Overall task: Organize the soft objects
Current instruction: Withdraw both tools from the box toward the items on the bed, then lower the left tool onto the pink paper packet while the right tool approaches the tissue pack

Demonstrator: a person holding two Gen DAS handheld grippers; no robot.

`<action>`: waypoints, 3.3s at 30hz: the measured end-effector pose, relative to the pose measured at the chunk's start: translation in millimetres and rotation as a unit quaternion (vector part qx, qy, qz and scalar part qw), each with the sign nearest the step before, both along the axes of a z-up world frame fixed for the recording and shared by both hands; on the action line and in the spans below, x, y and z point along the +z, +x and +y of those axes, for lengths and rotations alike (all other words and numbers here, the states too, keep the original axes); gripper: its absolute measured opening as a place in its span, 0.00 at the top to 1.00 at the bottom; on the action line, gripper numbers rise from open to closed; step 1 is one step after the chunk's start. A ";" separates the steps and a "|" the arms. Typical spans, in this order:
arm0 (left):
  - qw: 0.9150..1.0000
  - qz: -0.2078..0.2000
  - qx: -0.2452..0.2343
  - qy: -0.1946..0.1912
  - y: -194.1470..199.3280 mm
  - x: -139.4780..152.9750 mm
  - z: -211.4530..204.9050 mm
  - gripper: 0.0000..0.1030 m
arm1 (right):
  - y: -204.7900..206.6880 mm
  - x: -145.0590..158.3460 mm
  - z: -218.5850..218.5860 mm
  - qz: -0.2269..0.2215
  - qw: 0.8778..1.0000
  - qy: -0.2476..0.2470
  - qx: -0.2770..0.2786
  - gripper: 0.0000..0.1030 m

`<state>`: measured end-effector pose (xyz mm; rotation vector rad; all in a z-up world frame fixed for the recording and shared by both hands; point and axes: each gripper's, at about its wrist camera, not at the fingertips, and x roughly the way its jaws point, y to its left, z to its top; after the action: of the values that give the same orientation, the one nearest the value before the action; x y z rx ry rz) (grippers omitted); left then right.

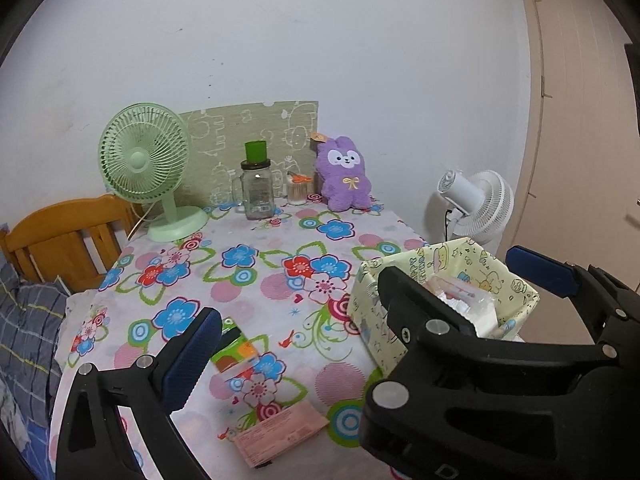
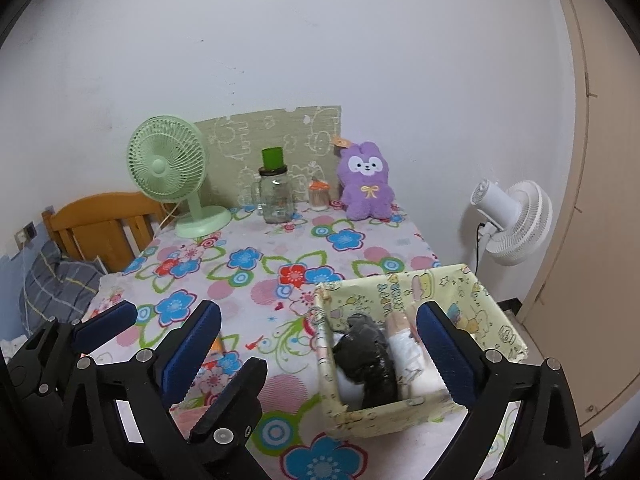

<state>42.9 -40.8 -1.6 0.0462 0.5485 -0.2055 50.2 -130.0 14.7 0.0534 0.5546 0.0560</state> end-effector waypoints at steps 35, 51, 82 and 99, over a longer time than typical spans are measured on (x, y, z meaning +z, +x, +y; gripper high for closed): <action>0.997 0.072 -0.009 0.018 -4.0 -78.2 33.7 0.06 | -3.0 -79.4 45.9 0.066 0.997 0.007 0.046 0.03; 0.992 0.121 -0.011 0.046 6.2 -126.7 40.1 0.10 | 3.4 -125.8 51.1 0.113 0.993 -0.007 0.037 0.04; 0.991 0.130 -0.032 0.017 16.2 -138.3 44.0 0.59 | 18.6 -144.9 54.7 0.148 0.989 0.001 0.017 0.04; 0.990 0.132 0.038 0.002 11.5 -128.1 82.0 0.62 | 19.8 -133.3 86.7 0.136 0.989 0.003 0.063 0.04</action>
<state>54.4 41.2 -129.7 0.0011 0.8139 -0.1377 70.0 -43.2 -118.6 0.0315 0.8295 0.1764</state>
